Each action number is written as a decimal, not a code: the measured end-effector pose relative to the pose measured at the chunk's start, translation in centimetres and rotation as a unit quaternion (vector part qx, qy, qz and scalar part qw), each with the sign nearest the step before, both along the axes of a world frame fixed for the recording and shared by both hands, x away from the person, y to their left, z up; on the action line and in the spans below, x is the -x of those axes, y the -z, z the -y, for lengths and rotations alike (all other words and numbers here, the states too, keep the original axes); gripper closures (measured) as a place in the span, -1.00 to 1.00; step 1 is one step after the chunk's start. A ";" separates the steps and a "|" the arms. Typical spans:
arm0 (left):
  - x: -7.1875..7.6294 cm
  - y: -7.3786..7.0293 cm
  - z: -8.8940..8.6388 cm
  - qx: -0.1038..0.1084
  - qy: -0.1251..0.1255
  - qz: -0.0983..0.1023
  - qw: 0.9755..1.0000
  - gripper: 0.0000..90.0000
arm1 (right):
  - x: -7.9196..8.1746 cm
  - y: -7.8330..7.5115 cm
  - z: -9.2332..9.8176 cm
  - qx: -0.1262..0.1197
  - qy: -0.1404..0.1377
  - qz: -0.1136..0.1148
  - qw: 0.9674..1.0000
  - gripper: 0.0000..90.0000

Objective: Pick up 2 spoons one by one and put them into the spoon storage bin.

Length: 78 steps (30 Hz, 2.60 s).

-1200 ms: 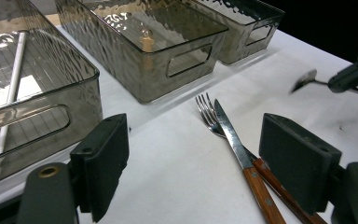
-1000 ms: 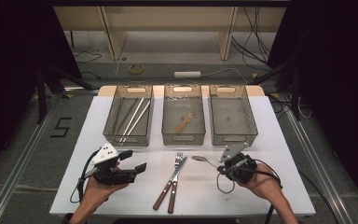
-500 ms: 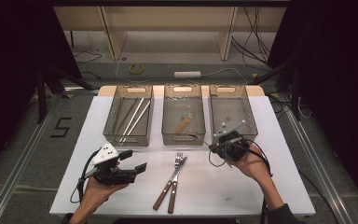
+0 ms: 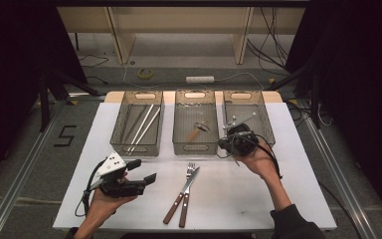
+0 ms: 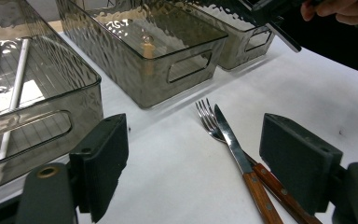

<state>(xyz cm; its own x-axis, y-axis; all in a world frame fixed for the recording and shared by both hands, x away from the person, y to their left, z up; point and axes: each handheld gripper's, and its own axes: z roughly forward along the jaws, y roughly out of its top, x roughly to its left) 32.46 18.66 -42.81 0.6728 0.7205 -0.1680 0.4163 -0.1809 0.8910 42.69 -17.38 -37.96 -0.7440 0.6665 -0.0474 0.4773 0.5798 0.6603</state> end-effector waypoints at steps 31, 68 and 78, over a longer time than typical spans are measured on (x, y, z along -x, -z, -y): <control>0.1 0.0 0.2 0.008 -0.004 0.004 1.000 -0.56 | -6.1 -1.1 -3.3 -0.027 0.057 -0.010 0.998 1.00; 0.2 0.0 0.3 0.006 0.005 0.002 1.000 -0.56 | -10.4 -0.1 -4.7 -0.043 0.120 -0.026 0.992 1.00; 0.2 0.0 0.4 0.007 0.007 0.001 1.000 -0.56 | -10.5 0.7 -5.7 -0.041 0.119 -0.033 0.991 1.00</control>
